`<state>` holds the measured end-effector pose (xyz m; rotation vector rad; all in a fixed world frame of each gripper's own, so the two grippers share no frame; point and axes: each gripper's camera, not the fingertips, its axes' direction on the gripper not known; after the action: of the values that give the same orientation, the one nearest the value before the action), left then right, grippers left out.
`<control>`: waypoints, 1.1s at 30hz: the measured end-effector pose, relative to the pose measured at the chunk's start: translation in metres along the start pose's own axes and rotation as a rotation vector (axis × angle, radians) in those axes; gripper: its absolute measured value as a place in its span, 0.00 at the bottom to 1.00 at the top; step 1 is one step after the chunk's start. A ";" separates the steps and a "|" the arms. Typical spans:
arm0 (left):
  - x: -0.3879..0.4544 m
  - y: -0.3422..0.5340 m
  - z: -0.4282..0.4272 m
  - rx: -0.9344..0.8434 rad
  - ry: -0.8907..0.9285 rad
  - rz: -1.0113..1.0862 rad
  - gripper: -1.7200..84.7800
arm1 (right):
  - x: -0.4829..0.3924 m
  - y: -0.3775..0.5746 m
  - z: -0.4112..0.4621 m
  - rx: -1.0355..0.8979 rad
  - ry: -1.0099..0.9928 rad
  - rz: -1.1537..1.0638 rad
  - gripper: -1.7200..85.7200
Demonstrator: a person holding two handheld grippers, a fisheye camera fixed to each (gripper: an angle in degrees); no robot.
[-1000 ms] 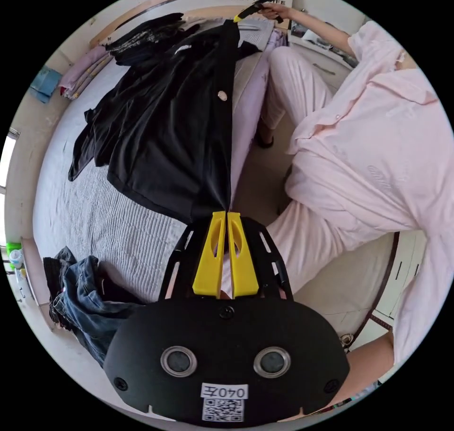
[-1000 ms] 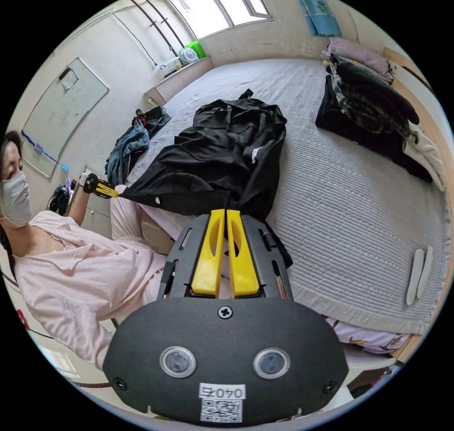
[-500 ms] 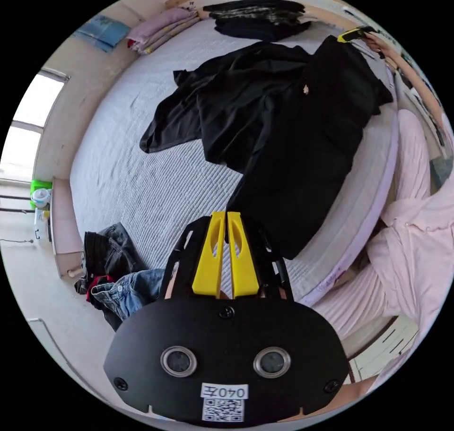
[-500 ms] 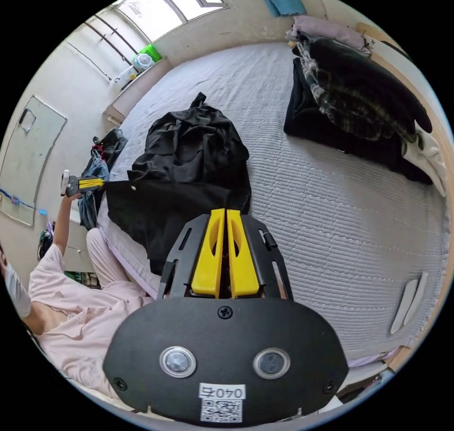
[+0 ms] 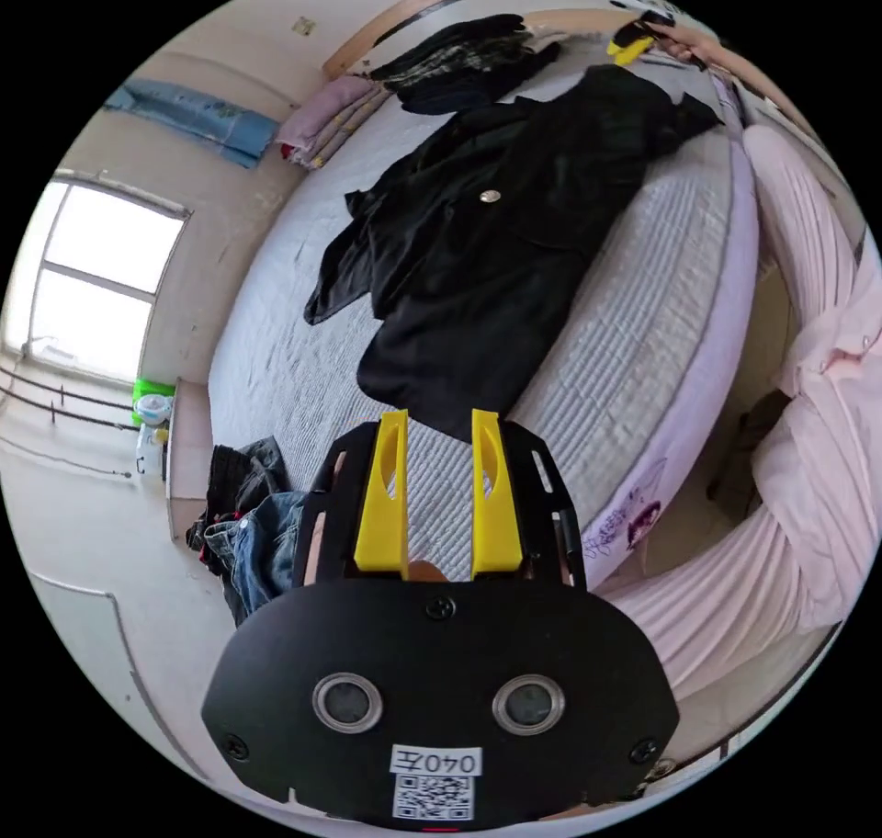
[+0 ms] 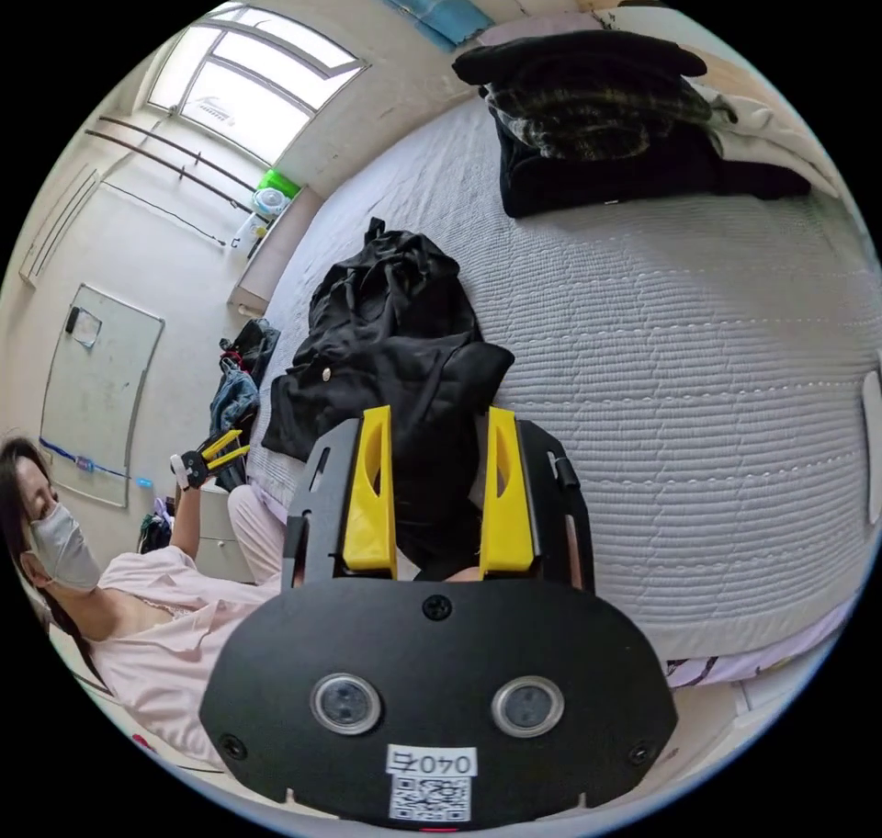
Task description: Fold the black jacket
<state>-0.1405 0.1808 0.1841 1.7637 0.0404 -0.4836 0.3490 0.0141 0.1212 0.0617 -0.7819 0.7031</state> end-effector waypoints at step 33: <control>0.014 0.075 0.003 -0.484 0.039 0.163 0.01 | -0.149 0.012 0.137 -0.371 0.195 -0.152 0.13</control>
<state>-0.1078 0.1555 0.2486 1.2886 0.0374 -0.2899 0.1819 -0.1010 0.1184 -0.2779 -0.7011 0.4045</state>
